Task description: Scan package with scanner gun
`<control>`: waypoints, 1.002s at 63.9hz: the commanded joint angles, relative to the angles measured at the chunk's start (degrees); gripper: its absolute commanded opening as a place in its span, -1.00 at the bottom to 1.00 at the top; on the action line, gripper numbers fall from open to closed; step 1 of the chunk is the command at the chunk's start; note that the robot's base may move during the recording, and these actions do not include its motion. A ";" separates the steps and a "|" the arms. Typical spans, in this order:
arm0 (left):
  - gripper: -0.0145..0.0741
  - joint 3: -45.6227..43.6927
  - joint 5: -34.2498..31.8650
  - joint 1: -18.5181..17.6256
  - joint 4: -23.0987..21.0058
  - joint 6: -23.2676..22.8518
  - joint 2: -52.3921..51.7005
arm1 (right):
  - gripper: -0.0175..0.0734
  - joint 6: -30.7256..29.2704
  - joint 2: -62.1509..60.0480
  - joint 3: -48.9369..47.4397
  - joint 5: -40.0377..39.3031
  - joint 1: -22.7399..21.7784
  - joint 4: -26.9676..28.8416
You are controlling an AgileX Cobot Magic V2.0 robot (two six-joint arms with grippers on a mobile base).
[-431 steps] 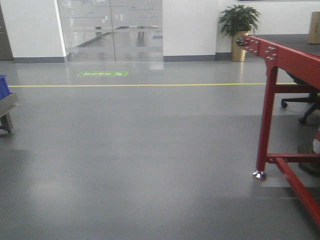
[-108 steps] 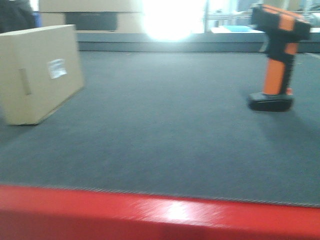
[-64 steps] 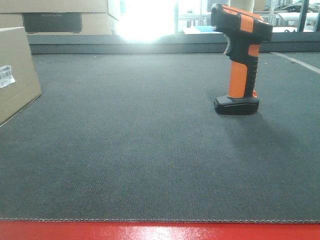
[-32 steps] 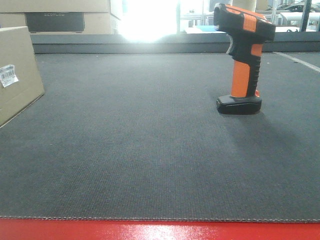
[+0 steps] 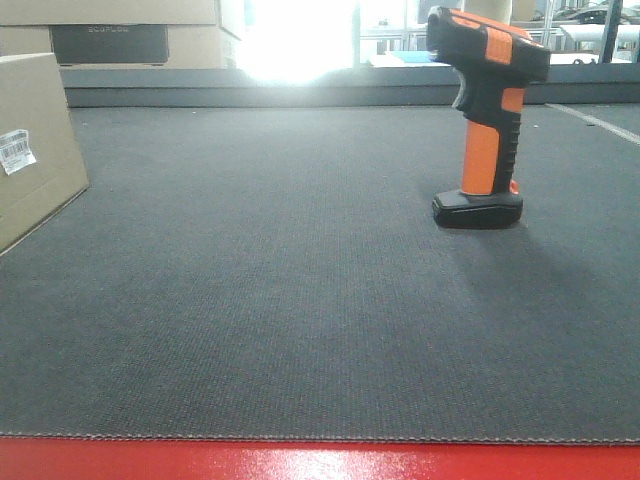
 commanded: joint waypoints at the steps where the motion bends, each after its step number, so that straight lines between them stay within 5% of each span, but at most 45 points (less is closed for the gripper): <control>1: -0.92 -0.16 -0.98 -0.39 0.01 -0.44 -0.31 | -0.95 -0.10 -0.22 -0.08 -1.08 -0.01 -0.37; 18: -0.92 -0.16 -1.82 -0.41 0.01 -0.44 -0.31 | -0.95 -0.10 -0.22 -0.08 -9.72 -0.01 -0.37; 38: -0.92 -0.24 -15.09 -0.41 0.01 -0.44 -0.31 | -0.95 -0.10 -0.22 -4.11 -9.25 -0.01 0.28; 57: -0.92 -19.64 2.16 -0.41 0.01 -0.44 2.33 | -0.95 -0.10 7.40 -27.78 12.39 -0.01 -2.27; 64: -0.88 -26.00 8.88 -0.41 0.01 -0.44 6.22 | -0.95 -0.10 13.68 -32.31 14.42 -0.01 -2.27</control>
